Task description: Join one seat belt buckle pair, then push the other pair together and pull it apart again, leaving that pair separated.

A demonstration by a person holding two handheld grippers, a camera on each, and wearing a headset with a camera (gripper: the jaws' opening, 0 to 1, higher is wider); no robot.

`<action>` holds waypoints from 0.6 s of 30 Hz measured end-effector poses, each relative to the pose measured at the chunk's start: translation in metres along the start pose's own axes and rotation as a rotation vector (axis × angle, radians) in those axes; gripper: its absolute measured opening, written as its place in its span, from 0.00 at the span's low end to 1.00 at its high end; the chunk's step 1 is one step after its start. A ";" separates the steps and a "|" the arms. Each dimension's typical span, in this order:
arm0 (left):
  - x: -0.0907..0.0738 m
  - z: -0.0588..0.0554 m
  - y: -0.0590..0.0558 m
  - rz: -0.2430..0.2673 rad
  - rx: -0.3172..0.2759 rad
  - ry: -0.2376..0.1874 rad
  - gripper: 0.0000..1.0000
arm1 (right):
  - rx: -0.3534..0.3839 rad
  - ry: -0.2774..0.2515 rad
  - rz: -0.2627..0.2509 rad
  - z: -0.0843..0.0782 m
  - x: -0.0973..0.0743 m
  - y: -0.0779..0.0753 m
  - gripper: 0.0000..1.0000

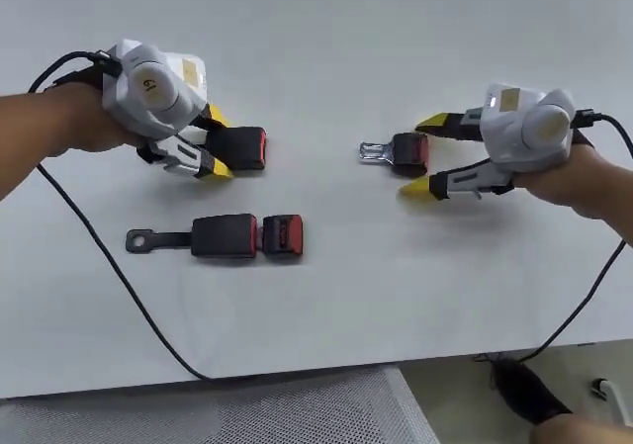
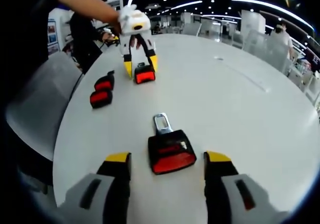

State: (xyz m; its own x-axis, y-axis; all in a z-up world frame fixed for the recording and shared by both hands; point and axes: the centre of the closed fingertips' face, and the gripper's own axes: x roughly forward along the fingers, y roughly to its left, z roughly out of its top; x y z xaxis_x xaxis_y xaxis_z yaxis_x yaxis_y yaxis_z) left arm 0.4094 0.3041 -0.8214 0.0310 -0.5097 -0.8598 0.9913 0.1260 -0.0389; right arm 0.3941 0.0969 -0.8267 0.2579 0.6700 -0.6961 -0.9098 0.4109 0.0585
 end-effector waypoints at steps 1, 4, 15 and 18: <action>-0.002 0.000 0.001 0.016 -0.004 -0.003 0.59 | 0.017 -0.010 -0.027 0.001 0.000 -0.003 0.65; -0.015 0.004 0.006 0.090 -0.080 -0.050 0.70 | 0.048 -0.055 -0.097 0.007 -0.003 -0.009 0.72; -0.067 -0.004 0.001 0.302 -0.356 -0.185 0.87 | 0.180 -0.179 -0.328 0.034 -0.020 -0.006 0.88; -0.075 -0.008 -0.005 0.346 -0.394 -0.218 0.89 | 0.209 -0.205 -0.356 0.041 -0.023 0.003 0.90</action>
State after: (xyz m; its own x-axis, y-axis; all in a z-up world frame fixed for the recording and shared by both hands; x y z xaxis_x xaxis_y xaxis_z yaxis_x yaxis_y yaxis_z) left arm 0.4013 0.3487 -0.7605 0.4131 -0.5408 -0.7327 0.7969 0.6041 0.0034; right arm 0.3986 0.1083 -0.7807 0.6203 0.5645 -0.5447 -0.6735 0.7392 -0.0010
